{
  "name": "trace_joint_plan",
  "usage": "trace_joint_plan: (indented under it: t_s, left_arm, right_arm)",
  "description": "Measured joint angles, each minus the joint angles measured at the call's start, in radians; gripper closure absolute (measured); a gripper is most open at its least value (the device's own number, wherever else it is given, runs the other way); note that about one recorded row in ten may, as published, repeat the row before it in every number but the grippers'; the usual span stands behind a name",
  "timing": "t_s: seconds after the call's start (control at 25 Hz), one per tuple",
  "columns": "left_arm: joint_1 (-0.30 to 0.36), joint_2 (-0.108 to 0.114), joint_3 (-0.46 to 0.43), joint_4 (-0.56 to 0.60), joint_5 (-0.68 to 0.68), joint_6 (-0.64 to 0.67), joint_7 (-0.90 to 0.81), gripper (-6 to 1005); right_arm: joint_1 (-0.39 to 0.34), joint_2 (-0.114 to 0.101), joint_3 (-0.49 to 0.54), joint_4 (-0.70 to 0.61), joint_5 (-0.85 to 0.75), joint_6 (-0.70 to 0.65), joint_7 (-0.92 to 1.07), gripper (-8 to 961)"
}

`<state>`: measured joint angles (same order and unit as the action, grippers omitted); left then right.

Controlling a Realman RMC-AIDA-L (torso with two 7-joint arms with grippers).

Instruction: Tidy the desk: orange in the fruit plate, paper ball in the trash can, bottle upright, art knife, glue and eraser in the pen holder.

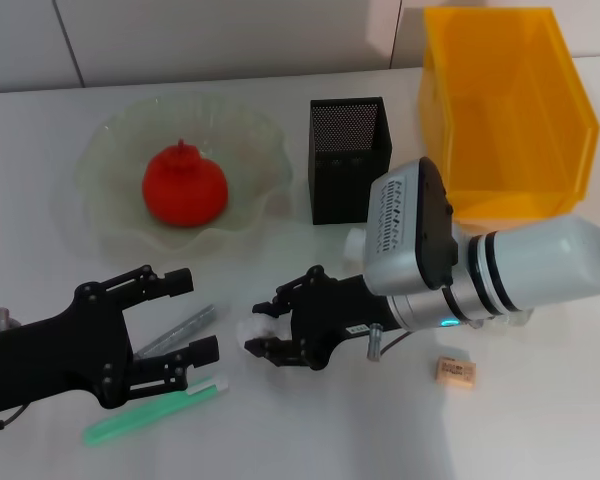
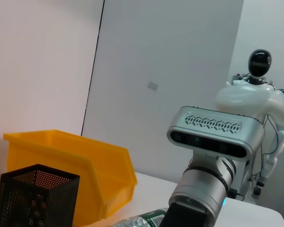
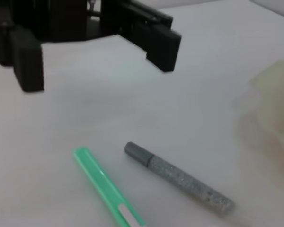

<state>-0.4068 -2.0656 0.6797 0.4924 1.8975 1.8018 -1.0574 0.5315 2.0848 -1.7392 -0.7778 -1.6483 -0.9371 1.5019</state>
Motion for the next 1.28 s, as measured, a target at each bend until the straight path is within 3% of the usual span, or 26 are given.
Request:
trace_joint_plan:
  t_s: [0.2, 0.48, 0.8, 0.92, 1.08, 1.28]
  left_arm:
    - [-0.002, 0.001, 0.000, 0.001, 0.000, 0.007, -0.002, 174]
    - [-0.001, 0.001, 0.000, 0.002, 0.000, 0.016, 0.000, 174]
    - [-0.003, -0.001, 0.000, 0.002, 0.000, 0.017, 0.005, 175]
    - [-0.006, -0.002, 0.002, 0.001, 0.000, 0.018, 0.006, 175]
    - [-0.010, -0.002, 0.006, -0.001, 0.000, 0.018, 0.006, 175]
    - [-0.014, -0.002, 0.008, -0.003, 0.000, 0.018, 0.007, 174]
  right_arm:
    - [-0.077, -0.002, 0.073, -0.110, 0.012, -0.049, -0.004, 553]
    - [-0.206, -0.002, 0.362, -0.250, 0.051, -0.253, -0.027, 580]
    - [-0.283, -0.001, 0.697, -0.164, 0.363, -0.436, -0.307, 584]
    - [-0.269, -0.002, 0.808, -0.055, 0.467, -0.414, -0.412, 585]
    - [-0.199, -0.006, 0.955, 0.078, 0.469, -0.354, -0.505, 586]
    - [-0.142, -0.005, 0.956, 0.105, 0.430, -0.166, -0.555, 587]
